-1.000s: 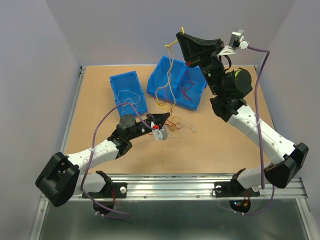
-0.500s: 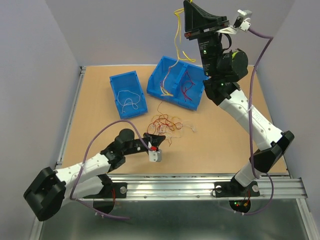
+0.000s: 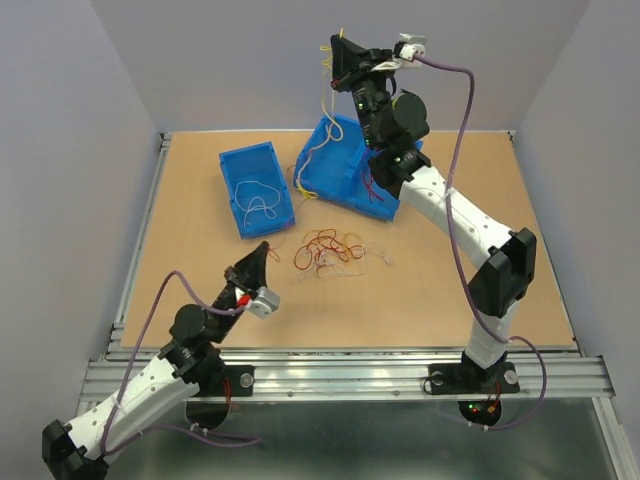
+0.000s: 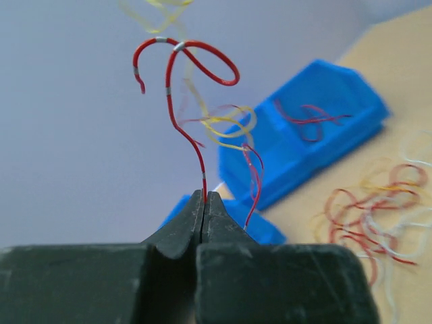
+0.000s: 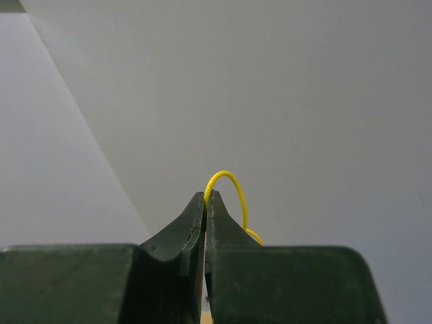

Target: Untangle the cables

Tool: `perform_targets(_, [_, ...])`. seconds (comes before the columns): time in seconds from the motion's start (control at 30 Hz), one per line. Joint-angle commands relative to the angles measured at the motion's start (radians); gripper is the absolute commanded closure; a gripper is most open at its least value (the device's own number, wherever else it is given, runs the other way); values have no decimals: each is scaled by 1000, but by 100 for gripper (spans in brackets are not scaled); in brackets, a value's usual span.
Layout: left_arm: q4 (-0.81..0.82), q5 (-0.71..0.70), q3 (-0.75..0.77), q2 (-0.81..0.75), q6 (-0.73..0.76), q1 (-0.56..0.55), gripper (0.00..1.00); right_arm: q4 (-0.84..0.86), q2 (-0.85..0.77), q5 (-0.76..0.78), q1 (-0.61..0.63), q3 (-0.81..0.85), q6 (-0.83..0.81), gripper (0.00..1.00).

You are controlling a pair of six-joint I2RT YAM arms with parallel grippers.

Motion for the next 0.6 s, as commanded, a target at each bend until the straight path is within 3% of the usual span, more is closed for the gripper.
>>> perform_targets(0.0, [241, -398, -28, -111, -33, 9, 100, 22, 42, 54, -42, 80, 32, 100])
perform_targets(0.2, [189, -604, 149, -286, -16, 9, 100, -18, 158, 51, -125, 124, 137, 99])
perform_targets(0.27, [76, -595, 235, -306, -34, 17, 100, -33, 186, 62, -137, 129, 145, 99])
perform_targets(0.57, [-118, -499, 651, -243, 21, 19, 100, -82, 279, 48, -223, 100, 257, 99])
